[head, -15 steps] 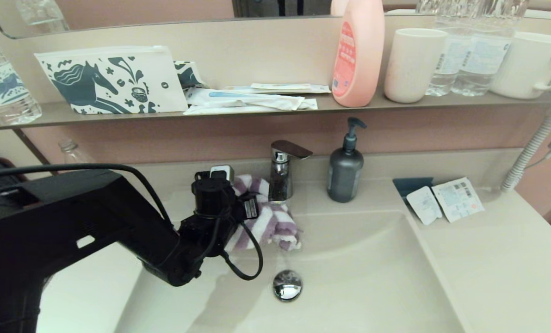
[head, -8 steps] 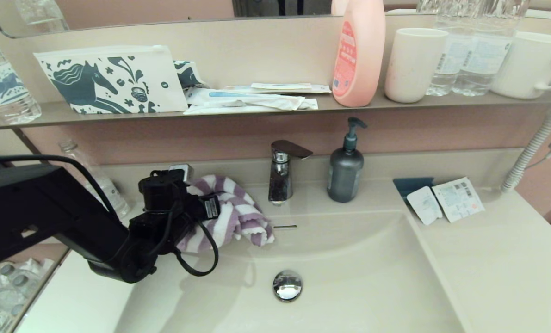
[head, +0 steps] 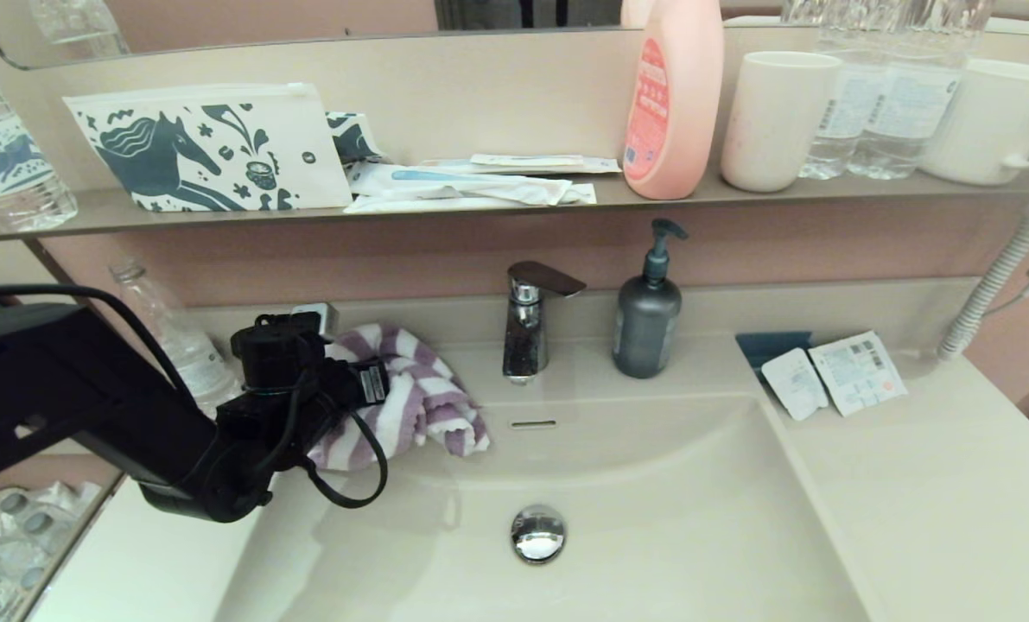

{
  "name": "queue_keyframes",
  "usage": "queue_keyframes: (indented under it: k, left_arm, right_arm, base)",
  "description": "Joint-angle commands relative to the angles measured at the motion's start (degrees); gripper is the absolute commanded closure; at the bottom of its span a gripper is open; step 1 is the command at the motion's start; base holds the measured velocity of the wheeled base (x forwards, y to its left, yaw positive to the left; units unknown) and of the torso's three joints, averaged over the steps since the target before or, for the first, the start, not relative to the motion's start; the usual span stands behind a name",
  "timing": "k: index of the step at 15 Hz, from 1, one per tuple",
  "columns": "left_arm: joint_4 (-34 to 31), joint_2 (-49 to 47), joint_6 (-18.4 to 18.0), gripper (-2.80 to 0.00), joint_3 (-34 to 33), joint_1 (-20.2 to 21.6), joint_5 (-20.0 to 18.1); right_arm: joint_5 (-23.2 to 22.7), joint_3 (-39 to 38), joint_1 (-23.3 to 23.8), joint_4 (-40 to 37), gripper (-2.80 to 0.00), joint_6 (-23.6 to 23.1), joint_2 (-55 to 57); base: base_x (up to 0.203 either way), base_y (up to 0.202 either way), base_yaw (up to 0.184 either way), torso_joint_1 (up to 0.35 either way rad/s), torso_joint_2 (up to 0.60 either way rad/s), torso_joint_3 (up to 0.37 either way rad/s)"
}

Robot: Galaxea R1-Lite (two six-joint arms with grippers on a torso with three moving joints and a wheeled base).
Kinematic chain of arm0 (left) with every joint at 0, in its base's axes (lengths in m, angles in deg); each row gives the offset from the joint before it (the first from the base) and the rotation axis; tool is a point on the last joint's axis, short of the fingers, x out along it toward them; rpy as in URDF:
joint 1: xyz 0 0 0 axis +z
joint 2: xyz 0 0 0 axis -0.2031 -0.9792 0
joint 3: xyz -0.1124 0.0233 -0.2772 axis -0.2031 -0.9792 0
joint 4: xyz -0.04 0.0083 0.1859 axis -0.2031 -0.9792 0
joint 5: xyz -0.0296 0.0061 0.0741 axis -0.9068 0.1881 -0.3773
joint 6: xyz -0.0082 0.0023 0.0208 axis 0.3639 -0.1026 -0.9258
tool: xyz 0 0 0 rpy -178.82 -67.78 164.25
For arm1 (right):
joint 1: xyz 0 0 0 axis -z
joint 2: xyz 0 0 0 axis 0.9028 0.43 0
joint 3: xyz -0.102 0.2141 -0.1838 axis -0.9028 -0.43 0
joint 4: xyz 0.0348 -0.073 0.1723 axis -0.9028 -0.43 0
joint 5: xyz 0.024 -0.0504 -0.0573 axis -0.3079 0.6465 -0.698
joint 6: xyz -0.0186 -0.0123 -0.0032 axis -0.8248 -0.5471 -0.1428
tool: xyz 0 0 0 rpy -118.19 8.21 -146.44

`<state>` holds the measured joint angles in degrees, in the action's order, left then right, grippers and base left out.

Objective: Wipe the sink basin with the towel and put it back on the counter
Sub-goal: Wipe the sink

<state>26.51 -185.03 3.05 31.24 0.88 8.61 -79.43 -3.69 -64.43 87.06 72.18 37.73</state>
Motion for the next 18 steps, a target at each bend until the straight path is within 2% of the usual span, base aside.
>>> queue_keyframes:
  k: [1,8,11,14,18]
  left_arm:
    - [0.4,-0.3,0.1,0.00,1.6,-3.6,1.0]
    - [-1.4,-7.9,1.7,0.00,10.5,-15.7,11.0]
    - [-2.4,-10.5,1.8,0.00,14.9,-18.6,12.1]
    - [-6.6,-10.8,2.7,0.00,18.7,-20.1,12.5]
    - [-7.4,-10.7,3.0,0.00,19.0,-20.4,12.6]
  right_arm:
    - [0.0,0.0,0.0,0.1,0.00,0.0,0.0]
    - [0.0,0.0,0.0,0.0,0.00,0.0,0.0]
    - [0.0,0.0,0.0,0.0,0.00,0.0,0.0]
    - [0.0,0.0,0.0,0.0,0.00,0.0,0.0]
    - [0.0,0.0,0.0,0.0,0.00,0.0,0.0]
  base:
    - [0.000,0.000,0.000,0.000,0.00,0.000]
    - [0.000,0.000,0.000,0.000,0.00,0.000]
    - [0.000,0.000,0.000,0.000,0.00,0.000]
    - [0.000,0.000,0.000,0.000,0.00,0.000]
    - [0.000,0.000,0.000,0.000,0.00,0.000]
